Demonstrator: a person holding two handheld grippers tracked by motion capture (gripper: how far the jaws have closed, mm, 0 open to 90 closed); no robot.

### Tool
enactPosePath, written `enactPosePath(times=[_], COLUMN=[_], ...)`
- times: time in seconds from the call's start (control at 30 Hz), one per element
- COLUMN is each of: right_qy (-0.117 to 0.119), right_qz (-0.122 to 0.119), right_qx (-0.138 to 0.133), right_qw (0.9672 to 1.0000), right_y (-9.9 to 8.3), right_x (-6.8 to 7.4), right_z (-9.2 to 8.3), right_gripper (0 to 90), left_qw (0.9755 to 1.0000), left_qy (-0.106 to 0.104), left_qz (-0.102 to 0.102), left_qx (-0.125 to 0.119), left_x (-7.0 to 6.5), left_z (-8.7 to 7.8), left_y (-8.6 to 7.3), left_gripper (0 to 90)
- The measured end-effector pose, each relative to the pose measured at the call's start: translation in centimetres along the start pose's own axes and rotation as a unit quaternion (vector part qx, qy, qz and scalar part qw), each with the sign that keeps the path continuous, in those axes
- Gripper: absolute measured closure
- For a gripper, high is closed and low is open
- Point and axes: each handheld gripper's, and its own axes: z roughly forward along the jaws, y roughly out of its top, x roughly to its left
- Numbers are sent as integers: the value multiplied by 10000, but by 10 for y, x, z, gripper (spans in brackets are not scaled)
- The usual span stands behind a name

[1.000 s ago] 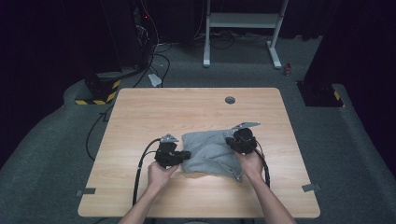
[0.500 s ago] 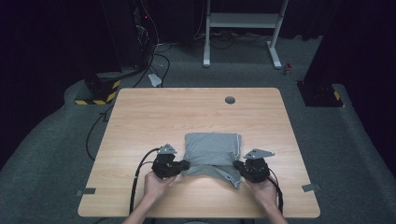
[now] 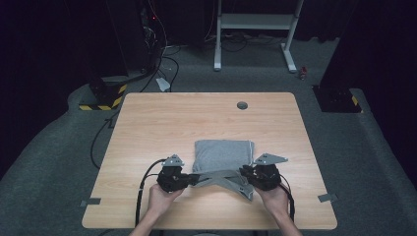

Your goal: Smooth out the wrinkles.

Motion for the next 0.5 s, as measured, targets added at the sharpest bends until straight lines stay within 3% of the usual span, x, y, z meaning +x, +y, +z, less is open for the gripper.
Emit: enactPosePath(times=[0.07,0.13,0.23,0.27,0.5], right_qy=[78,135,141,127,39], right_qz=[10,-23,-44,-39,24], right_qx=[205,346,633,712,648], right_qw=[9998,9993,9979,9974,9979], right_y=[-7,-16,-31,-35,-38], right_x=[2,2,5,5,4], right_z=[2,2,3,4,7], right_gripper=[891,895,894,893,832], left_qw=[10000,10000,9995,9995,9995], left_qy=[5,-41,-253,-233,-317], left_qz=[18,66,105,155,46], left_qx=[4,58,138,171,-60], left_x=[-1,-3,-6,-7,-7], left_z=[-2,-2,-2,-3,-17], left_y=[-1,-3,-8,-10,-15], left_gripper=[881,870,783,742,582])
